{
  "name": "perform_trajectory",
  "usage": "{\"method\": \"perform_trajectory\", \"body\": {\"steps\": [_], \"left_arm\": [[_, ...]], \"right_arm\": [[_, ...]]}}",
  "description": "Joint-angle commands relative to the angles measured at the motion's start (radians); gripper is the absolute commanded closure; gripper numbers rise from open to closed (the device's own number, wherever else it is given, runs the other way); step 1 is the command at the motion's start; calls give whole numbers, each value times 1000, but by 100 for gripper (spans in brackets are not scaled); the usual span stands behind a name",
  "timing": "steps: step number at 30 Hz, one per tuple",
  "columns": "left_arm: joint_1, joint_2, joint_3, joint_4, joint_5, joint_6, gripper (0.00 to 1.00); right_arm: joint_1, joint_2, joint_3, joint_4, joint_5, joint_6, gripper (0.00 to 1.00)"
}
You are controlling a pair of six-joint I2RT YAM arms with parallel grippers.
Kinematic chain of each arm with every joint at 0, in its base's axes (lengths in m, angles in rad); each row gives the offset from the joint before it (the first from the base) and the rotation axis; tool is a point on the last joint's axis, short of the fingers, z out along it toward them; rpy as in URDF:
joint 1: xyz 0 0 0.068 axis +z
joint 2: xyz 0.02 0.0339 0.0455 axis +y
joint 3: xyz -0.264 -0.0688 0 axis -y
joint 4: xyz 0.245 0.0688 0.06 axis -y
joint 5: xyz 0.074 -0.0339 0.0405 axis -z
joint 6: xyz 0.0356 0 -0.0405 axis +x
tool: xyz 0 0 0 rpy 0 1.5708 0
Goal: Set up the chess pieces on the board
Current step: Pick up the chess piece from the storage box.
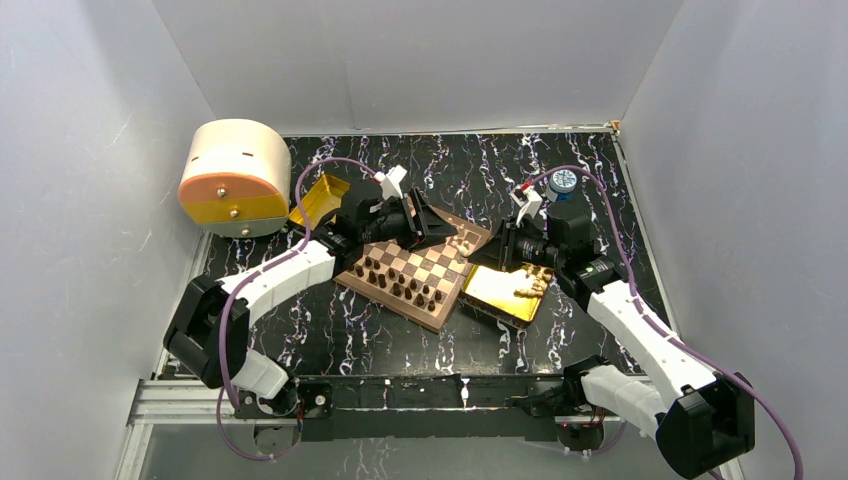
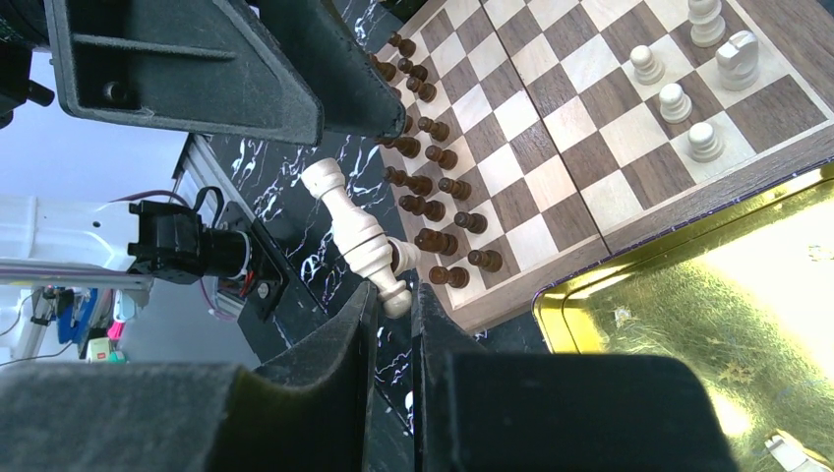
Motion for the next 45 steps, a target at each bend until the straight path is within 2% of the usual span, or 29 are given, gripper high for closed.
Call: {"method": "perform_trajectory", "body": {"steps": [1, 11, 23, 31, 39, 45], "left_arm": [[-9, -18, 29, 37, 22, -14, 52], [-16, -31, 21, -3, 28, 7, 54], [-35, -24, 28, -15, 34, 18, 64], [-46, -24, 31, -17, 50, 16, 85], [-46, -29, 107, -207, -57, 161, 90], [-46, -15, 165, -257, -115, 217, 90]], "right_arm": [[4, -4, 5, 55, -19, 3, 100], [4, 4, 9, 49, -9, 3, 100], [4, 13, 9, 38, 1, 0, 100], [5, 4, 0, 35, 12, -5, 100], [5, 8, -19, 27, 29, -15, 100], [5, 1, -21, 1, 45, -32, 100]]}}
